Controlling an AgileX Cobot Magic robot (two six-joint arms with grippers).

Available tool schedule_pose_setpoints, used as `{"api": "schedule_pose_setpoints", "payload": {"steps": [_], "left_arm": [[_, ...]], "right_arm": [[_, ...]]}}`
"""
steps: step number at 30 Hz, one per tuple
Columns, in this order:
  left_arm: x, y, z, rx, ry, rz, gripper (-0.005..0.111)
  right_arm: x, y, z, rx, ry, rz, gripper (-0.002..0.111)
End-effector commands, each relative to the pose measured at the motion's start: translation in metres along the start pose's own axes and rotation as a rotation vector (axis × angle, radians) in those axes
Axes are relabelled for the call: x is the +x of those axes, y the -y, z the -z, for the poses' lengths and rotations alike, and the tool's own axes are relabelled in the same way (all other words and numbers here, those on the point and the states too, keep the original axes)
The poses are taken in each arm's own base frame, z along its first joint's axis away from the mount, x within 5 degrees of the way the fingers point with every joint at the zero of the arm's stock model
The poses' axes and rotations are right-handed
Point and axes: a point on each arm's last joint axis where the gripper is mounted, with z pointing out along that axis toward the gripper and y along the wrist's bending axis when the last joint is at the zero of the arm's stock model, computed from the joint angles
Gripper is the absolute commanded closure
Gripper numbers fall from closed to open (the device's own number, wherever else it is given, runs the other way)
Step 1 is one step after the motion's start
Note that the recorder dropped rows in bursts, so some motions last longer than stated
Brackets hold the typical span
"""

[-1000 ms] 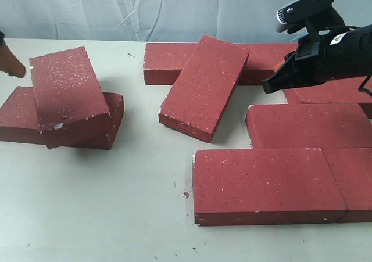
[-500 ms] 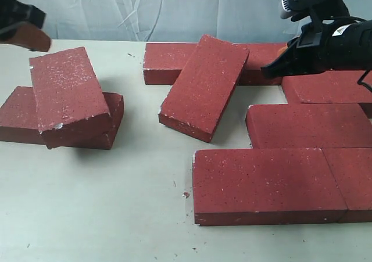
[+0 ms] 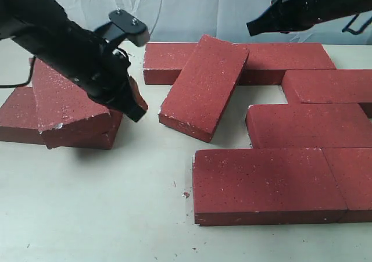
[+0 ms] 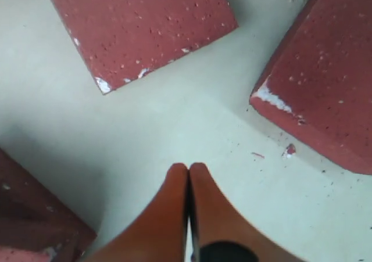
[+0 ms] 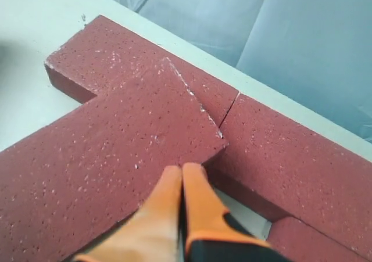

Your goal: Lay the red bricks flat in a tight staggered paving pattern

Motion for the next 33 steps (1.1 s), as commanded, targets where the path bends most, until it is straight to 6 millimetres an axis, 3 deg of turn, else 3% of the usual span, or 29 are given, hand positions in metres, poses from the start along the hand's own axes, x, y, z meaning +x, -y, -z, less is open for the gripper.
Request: {"api": "schedule_pose_setpoints", "payload": {"steps": [1, 8, 18, 25, 33], "left_arm": [[0.009, -0.009, -0.033, 0.017, -0.067, -0.048, 0.106], [0.013, -0.015, -0.049, 0.023, -0.111, -0.074, 0.107], [0.023, -0.016, -0.077, 0.137, -0.174, -0.153, 0.107], [0.021, -0.021, -0.093, 0.161, -0.173, -0.142, 0.107], [0.015, -0.031, -0.112, 0.140, -0.146, -0.105, 0.107]], "right_arm": [[-0.018, 0.007, -0.021, -0.032, -0.041, 0.043, 0.109], [-0.039, 0.028, -0.061, -0.112, -0.139, 0.044, 0.109], [-0.042, 0.056, -0.114, -0.143, -0.182, 0.001, 0.109], [-0.027, 0.076, -0.147, -0.133, -0.209, -0.050, 0.109], [-0.007, 0.076, -0.172, -0.144, -0.253, -0.062, 0.109]]}}
